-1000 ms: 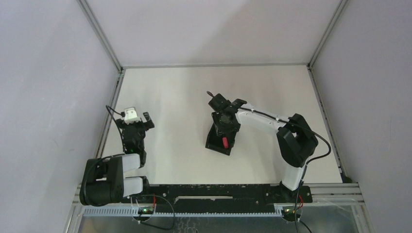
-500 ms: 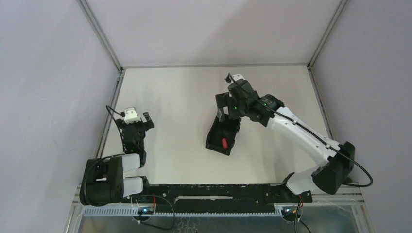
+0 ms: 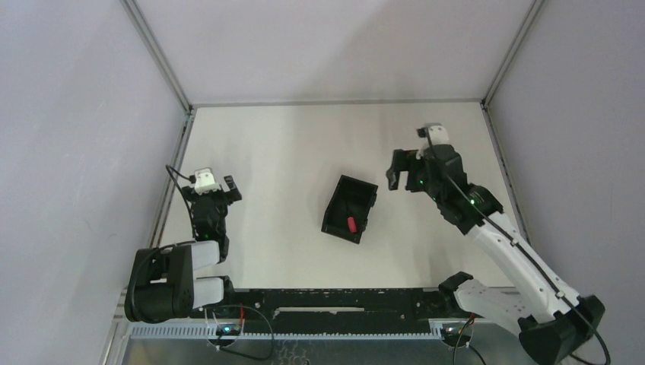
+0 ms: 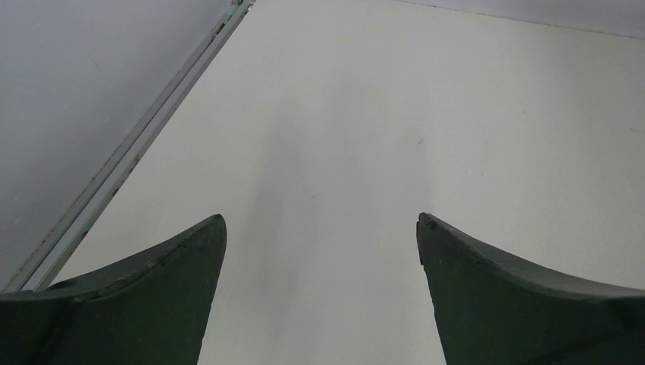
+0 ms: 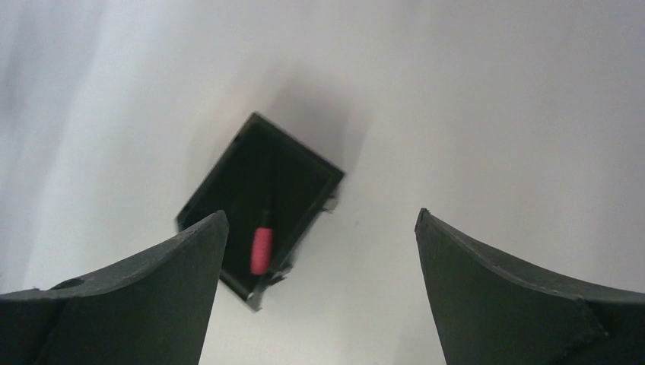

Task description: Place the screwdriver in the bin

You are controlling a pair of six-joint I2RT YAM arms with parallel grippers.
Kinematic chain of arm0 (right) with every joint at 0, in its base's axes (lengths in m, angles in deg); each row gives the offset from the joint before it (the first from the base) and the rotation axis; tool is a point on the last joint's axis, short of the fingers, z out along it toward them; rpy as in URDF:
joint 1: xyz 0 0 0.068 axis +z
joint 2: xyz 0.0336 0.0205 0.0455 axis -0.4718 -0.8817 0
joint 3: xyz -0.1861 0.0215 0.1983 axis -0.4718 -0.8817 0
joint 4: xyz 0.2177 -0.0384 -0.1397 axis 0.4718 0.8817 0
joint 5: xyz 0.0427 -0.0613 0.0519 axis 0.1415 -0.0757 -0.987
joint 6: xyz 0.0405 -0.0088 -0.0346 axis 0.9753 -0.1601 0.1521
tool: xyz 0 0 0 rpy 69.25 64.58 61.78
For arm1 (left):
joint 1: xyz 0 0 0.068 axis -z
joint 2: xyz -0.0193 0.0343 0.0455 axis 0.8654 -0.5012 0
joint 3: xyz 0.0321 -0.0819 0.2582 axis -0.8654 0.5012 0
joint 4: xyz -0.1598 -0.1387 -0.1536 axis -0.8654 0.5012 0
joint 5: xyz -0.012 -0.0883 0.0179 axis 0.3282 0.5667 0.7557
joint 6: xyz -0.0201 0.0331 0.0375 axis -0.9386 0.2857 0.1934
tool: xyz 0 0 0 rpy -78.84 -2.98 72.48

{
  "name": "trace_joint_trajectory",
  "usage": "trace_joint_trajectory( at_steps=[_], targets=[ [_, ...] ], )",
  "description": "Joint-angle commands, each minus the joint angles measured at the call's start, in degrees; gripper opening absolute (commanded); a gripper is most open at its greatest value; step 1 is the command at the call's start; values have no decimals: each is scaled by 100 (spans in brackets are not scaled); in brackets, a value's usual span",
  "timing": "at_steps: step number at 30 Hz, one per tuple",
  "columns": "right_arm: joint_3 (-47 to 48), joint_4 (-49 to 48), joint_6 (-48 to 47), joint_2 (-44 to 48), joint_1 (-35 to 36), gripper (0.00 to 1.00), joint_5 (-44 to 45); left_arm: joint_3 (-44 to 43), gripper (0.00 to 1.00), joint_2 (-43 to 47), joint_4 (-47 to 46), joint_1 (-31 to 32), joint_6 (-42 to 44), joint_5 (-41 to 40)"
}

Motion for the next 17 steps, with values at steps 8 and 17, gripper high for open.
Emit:
trace_joint_trajectory(
  at_steps=[8,17],
  targets=[
    [-2873,-1757,852,1595,-783,100,548,-266,100,-4,-201,32,101,-14],
    [-3530,-2227,1015,1778,-809,100,365,-263,100,-2,-204,26,102,-17]
  ],
)
